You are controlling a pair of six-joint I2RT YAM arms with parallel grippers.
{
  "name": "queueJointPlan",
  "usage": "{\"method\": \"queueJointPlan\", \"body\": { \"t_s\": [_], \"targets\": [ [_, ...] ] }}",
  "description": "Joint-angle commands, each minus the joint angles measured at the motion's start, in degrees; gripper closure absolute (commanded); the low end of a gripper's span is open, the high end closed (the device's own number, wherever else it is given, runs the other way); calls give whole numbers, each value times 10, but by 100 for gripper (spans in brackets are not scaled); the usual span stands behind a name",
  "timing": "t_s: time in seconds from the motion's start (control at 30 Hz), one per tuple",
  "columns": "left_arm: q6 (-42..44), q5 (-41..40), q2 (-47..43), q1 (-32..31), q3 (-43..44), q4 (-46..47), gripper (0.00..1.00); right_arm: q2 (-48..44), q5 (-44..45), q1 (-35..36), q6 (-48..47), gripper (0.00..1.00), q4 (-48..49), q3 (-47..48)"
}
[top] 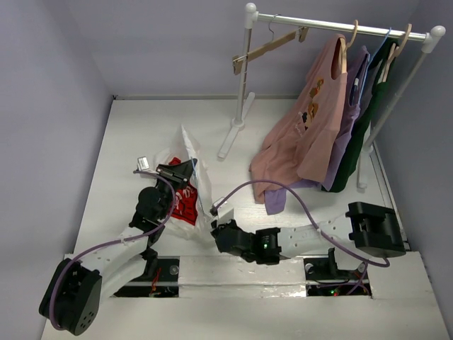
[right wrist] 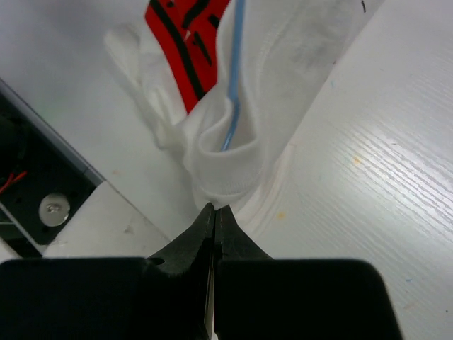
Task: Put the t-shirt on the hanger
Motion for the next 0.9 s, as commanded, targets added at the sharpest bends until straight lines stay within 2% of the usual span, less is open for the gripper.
{"method": "queueJointPlan", "body": {
  "t_s": [0.0,0.13,0.17,0.2,0.23,0.3,0.33,0.57,0.87],
  "targets": [
    [-27,26,-20,-3,-15,36,100,15,-16,-13,5,100,18,20],
    [-29,33,-8,-3,-25,35,100,30,-23,-13,29,99,7,23],
    [-29,35,-3,-3,-27,42,100,32,-25,-13,33,95,-3,24],
    [-31,34,1,-8,-31,49,100,34,-33,-13,35,88,-12,26],
    [-31,32,8,-8,-33,52,100,34,-34,-13,43,73,-28,39],
    [-31,26,12,-8,-44,60,100,29,-34,-13,49,62,-66,52],
    [-28,24,18,-8,-46,63,100,16,-34,-13,51,54,-92,59],
    [-19,12,1,-13,-40,37,100,-43,-36,-19,7,52,-114,91],
    [-8,8,-8,-19,-32,14,100,-3,-75,-123,-50,53,-86,157]
  ]
}}
